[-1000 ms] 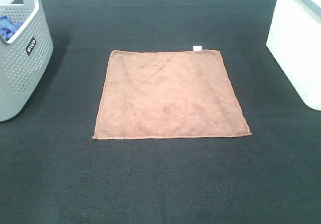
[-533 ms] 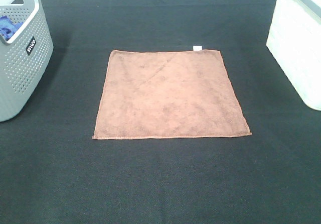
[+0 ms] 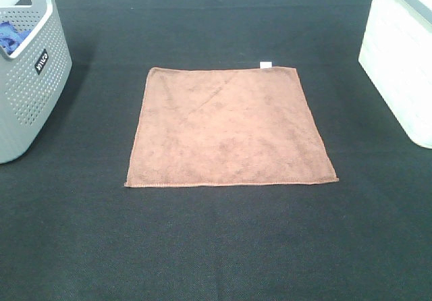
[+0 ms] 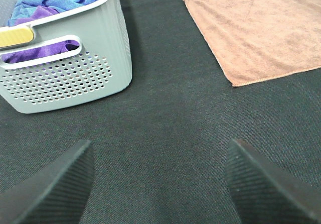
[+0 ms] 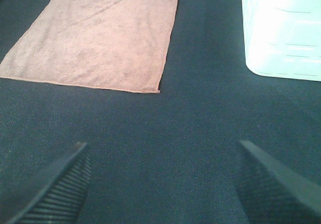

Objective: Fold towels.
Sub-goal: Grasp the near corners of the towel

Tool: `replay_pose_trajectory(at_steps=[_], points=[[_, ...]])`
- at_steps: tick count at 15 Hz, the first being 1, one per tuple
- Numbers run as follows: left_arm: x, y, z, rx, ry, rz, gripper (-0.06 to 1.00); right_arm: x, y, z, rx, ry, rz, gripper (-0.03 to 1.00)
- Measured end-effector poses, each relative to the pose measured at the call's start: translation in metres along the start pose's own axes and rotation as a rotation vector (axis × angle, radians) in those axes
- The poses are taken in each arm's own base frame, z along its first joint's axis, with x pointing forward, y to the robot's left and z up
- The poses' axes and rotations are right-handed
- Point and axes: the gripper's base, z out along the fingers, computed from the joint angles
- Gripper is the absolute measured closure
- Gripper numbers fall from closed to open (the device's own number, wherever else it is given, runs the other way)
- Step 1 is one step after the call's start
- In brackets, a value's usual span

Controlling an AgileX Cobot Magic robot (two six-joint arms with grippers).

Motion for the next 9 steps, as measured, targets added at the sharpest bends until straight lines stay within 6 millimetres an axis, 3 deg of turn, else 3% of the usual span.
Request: replay_pose_trajectory(at_steps=[9], points=[[0.0000, 0.0000, 0.0000, 0.000, 0.000, 0.000, 0.24, 0.0000, 0.0000, 0.0000, 0.000, 0.000, 0.000, 0.23]])
